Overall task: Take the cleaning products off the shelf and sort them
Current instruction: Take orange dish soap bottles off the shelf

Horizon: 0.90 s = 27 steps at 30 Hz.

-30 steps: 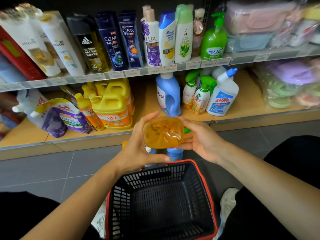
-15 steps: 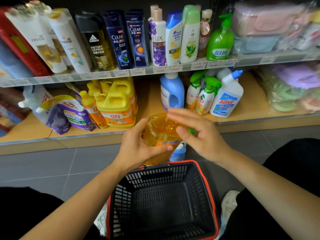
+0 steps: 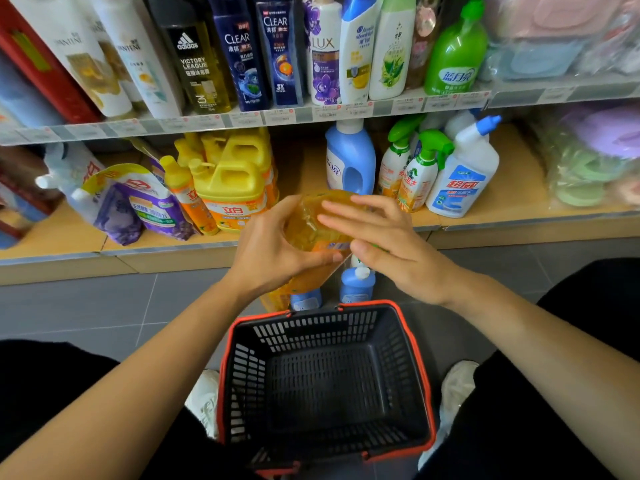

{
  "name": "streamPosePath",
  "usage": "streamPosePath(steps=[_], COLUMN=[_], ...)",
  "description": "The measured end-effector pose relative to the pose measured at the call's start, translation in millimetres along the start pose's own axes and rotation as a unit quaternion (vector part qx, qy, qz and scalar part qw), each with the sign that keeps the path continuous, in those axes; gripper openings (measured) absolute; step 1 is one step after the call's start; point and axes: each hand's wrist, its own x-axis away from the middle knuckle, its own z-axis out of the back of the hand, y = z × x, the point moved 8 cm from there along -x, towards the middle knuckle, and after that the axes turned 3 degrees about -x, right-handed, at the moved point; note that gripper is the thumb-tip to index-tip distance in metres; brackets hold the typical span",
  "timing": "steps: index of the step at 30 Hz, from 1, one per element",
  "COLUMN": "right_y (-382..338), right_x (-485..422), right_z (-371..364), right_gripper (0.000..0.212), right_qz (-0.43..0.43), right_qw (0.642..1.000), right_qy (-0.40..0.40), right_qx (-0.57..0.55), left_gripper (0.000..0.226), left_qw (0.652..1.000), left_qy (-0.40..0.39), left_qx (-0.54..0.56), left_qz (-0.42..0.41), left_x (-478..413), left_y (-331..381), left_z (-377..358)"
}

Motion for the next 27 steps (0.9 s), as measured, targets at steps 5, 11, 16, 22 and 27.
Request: streamPosePath(steps=[5, 11, 16, 22, 27], right_y=[25.4, 82.6, 127.7, 124.4, 128.7], right_x=[-11.0, -11.1, -7.4, -10.7, -22.2], right_z=[24.5, 42.8, -4.3, -70.3, -70.9], right_gripper=[0.039, 0.045, 0.066, 0.072, 0.063], right_qz=[-0.041, -0.142, -0.271, -0.316, -0.299], right_qw=[0.998, 0.977, 0.954, 0.847, 0.766], right_qy=[0.044, 0.142, 0.017, -0.036, 0.048], right_qx=[0.024, -0.066, -0.13, -0.425, -0.567], left_gripper=[0.082, 0.077, 0.052, 0.04, 0.058], left_qw=[1.0, 0.991, 0.952, 0.904, 0.85], left_qy=[0.027, 0.071, 0.115, 0.139, 0.178], left_qx=[0.002, 0.097, 0.262, 0.38, 0.462], left_qz=[0.014, 0.057, 0.105, 0.141, 0.18], left_x=[-13.3, -17.8, -18.4, -21.2, -21.8], left_y=[-5.9, -21.6, -36.0, -43.6, -64.0], left_z=[4.8, 16.4, 21.9, 24.1, 22.8])
